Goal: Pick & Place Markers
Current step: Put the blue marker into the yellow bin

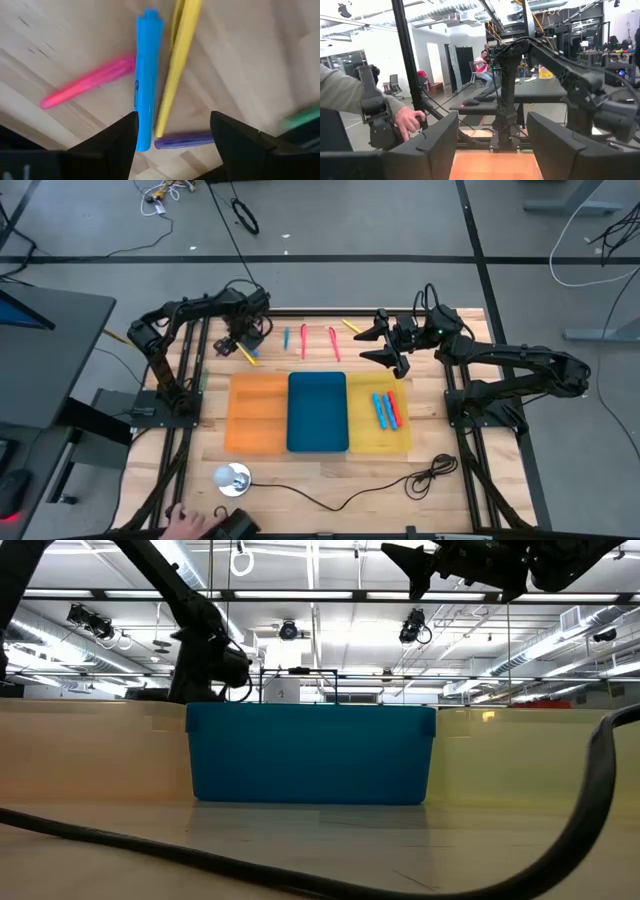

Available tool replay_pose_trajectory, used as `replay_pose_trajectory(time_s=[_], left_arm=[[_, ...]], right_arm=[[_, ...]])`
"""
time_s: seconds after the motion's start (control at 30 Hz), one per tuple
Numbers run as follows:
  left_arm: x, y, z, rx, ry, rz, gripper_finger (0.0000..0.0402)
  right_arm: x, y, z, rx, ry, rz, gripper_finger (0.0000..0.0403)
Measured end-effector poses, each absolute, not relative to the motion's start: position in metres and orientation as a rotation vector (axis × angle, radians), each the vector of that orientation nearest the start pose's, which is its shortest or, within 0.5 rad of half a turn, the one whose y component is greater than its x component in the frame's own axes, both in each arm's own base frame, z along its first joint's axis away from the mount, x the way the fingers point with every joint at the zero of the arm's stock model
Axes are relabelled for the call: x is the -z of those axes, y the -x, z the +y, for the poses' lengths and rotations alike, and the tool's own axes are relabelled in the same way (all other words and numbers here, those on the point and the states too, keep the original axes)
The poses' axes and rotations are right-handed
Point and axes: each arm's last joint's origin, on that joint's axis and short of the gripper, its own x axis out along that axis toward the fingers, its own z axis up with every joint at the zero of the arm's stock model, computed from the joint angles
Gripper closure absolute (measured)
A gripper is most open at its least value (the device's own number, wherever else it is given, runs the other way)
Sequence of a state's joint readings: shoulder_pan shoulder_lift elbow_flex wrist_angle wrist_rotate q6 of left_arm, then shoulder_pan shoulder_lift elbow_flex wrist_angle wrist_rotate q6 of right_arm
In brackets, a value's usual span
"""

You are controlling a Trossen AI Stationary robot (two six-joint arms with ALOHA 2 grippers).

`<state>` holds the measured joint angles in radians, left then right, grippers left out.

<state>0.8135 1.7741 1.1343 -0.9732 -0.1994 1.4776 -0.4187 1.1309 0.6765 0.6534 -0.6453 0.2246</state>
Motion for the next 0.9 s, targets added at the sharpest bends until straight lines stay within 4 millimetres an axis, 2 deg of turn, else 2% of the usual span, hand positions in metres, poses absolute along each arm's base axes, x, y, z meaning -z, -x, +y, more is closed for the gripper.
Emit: replay_pose_trajectory(time_s=[0.1, 0.23, 0.57, 0.9], left_arm=[[-0.159, -0.203, 0.223, 0.438, -0.589, 1.717, 0.0150], [-0.157, -0.207, 0.226, 0.361, -0.577, 1.659, 0.0150], [-0.157, -0.207, 0.234, 0.334, -0.598, 1.577, 0.0150], [-0.140, -0.200, 0.226, 0.312, -0.607, 1.599, 0.0150]], right_arm=[[-0.306, -0.229, -0.083, -0.242, -0.123, -0.142, 0.0168], [-0.306, -0.229, -0.083, -0.242, -0.125, -0.140, 0.0168], [-0.304, -0.229, -0.084, -0.236, -0.130, -0.123, 0.0168], [-0.304, -0.229, -0.084, -0.233, -0.078, -0.129, 0.0168]])
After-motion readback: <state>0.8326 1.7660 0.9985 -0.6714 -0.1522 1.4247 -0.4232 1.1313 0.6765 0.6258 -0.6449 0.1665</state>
